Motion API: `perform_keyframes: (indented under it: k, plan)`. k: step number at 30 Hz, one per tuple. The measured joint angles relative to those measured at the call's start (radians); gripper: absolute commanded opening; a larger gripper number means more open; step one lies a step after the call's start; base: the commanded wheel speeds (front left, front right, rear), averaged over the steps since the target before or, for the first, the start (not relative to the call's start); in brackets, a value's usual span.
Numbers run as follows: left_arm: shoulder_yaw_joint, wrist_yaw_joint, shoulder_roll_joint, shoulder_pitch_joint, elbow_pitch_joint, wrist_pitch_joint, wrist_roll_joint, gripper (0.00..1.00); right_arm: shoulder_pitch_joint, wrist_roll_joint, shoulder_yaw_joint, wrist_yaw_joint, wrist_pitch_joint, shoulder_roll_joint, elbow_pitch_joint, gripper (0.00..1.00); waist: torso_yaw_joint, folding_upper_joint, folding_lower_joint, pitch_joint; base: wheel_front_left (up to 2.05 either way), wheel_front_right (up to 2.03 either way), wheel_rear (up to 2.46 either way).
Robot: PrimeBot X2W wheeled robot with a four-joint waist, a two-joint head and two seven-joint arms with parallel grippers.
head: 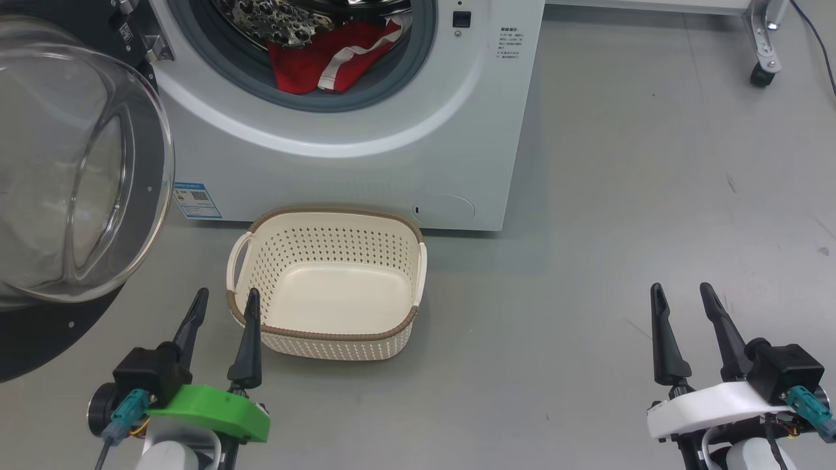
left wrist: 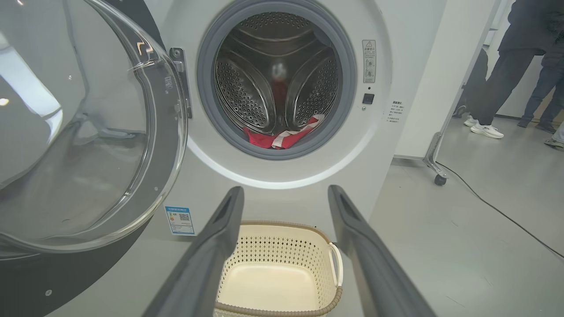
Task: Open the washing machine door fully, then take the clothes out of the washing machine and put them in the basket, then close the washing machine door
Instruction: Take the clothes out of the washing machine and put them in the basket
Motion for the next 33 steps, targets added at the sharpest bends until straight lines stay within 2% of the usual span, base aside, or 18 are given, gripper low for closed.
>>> perform_keyframes:
  k: [4, 9, 33]
  plan:
    - [-0.009, -0.001, 0.000, 0.000, 0.000, 0.000, 0.000, 1.00, 0.006, -0.019, 0.002, -0.004, 0.000, -0.005, 0.007, 1.00, -0.001, 0.0000, 0.0000, -0.002, 0.00, 0.00, 0.00]
    - [-0.010, -0.001, -0.001, 0.000, -0.002, 0.000, 0.000, 1.00, 0.009, -0.045, 0.000, -0.027, 0.000, -0.017, 0.027, 1.00, -0.002, 0.0001, 0.0000, -0.003, 0.00, 0.00, 0.00]
    - [-0.022, -0.009, -0.002, 0.002, -0.008, 0.000, -0.033, 1.00, 0.009, -0.048, 0.003, -0.028, 0.000, -0.001, 0.029, 1.00, -0.004, 0.0000, 0.0000, 0.013, 0.21, -0.21, 0.00]
